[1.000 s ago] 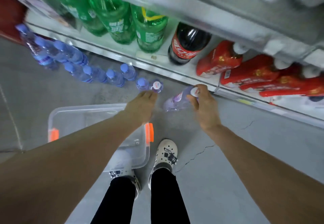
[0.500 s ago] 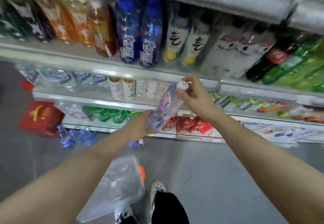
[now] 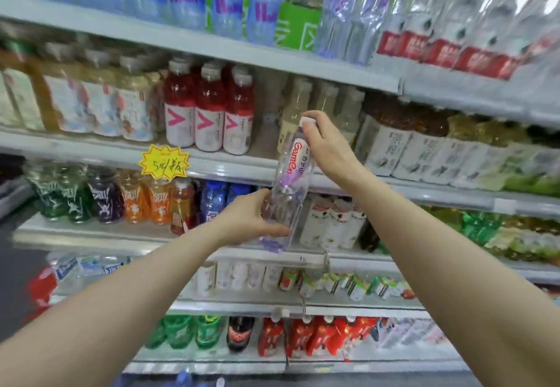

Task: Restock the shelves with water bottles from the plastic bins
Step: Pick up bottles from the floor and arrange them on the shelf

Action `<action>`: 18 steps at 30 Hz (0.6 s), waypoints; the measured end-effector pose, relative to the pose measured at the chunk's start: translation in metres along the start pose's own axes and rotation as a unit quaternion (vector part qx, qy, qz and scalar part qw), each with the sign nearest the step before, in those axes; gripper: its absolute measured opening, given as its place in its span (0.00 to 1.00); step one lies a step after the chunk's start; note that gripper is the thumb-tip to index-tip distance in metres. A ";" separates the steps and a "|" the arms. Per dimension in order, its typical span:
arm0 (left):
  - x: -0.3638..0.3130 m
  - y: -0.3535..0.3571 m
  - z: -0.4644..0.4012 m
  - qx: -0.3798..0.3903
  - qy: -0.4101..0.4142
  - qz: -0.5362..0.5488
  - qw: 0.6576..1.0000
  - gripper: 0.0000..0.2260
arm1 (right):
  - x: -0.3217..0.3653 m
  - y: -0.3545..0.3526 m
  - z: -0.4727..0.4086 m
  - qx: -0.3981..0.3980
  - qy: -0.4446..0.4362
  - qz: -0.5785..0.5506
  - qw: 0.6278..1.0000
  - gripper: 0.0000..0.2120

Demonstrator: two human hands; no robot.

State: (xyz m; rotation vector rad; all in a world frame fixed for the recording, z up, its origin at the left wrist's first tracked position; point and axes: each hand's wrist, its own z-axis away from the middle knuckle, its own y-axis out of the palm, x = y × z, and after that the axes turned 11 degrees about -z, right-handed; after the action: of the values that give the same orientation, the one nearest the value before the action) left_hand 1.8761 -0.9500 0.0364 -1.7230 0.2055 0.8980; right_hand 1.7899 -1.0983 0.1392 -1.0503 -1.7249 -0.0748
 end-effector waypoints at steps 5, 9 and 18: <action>-0.064 -0.059 -0.030 -0.087 0.042 -0.075 0.993 0.25 | 0.056 -0.052 -0.042 -0.043 -0.112 0.058 0.991 0.16; -0.117 -0.101 -0.065 -0.152 0.058 -0.069 0.984 0.23 | 0.095 -0.098 -0.082 -0.065 -0.184 0.077 0.978 0.19; -0.191 -0.167 -0.170 -0.229 0.065 -0.054 0.970 0.16 | 0.111 -0.200 -0.203 -0.133 -0.200 0.274 0.931 0.19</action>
State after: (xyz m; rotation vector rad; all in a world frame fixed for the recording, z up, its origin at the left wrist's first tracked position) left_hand 1.9141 -1.0971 0.3008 -2.2012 -0.0137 0.7927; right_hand 1.8005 -1.2574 0.4001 -1.8191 -1.7380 0.2870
